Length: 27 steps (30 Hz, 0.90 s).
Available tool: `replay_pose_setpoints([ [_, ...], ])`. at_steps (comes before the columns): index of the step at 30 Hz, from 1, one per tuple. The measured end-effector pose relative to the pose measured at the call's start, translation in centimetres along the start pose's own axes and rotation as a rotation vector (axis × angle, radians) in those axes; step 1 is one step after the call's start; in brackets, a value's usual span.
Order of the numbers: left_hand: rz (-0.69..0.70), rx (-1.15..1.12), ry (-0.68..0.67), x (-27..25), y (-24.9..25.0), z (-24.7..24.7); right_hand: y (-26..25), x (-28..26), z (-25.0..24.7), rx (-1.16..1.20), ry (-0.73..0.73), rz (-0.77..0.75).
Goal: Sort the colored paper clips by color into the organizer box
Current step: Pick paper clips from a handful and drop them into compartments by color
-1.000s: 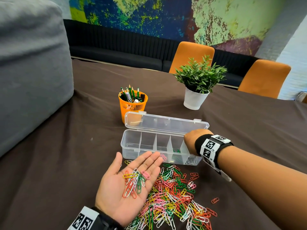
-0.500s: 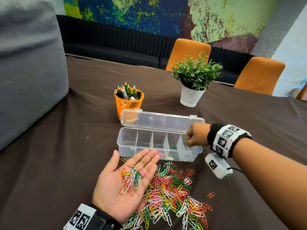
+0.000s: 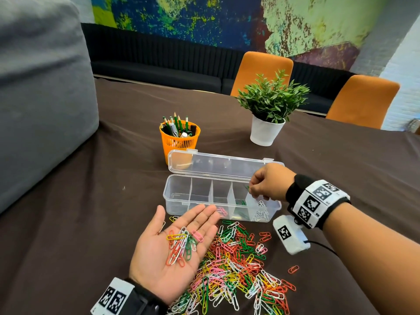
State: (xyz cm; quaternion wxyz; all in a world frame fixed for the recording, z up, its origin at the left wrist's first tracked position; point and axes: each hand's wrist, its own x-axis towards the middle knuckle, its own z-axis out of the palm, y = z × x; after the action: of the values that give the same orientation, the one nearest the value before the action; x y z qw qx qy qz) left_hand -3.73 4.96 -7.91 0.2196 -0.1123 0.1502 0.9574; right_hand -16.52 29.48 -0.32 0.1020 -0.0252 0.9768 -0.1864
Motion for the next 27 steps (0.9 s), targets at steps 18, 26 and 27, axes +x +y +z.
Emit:
replay_pose_setpoints([
  [18,0.046,0.003,-0.045,0.2,0.0,-0.7,-8.7,-9.7,8.1,-0.009,0.058,-0.472],
  [26,0.05,-0.086,-0.009,0.5,0.5,-0.9,-7.1,-5.6,2.6,0.517,0.043,-0.274],
  [27,0.042,-0.095,-0.018,0.5,0.5,-1.0,-7.2,-5.5,2.3,0.57,-0.002,-0.268],
])
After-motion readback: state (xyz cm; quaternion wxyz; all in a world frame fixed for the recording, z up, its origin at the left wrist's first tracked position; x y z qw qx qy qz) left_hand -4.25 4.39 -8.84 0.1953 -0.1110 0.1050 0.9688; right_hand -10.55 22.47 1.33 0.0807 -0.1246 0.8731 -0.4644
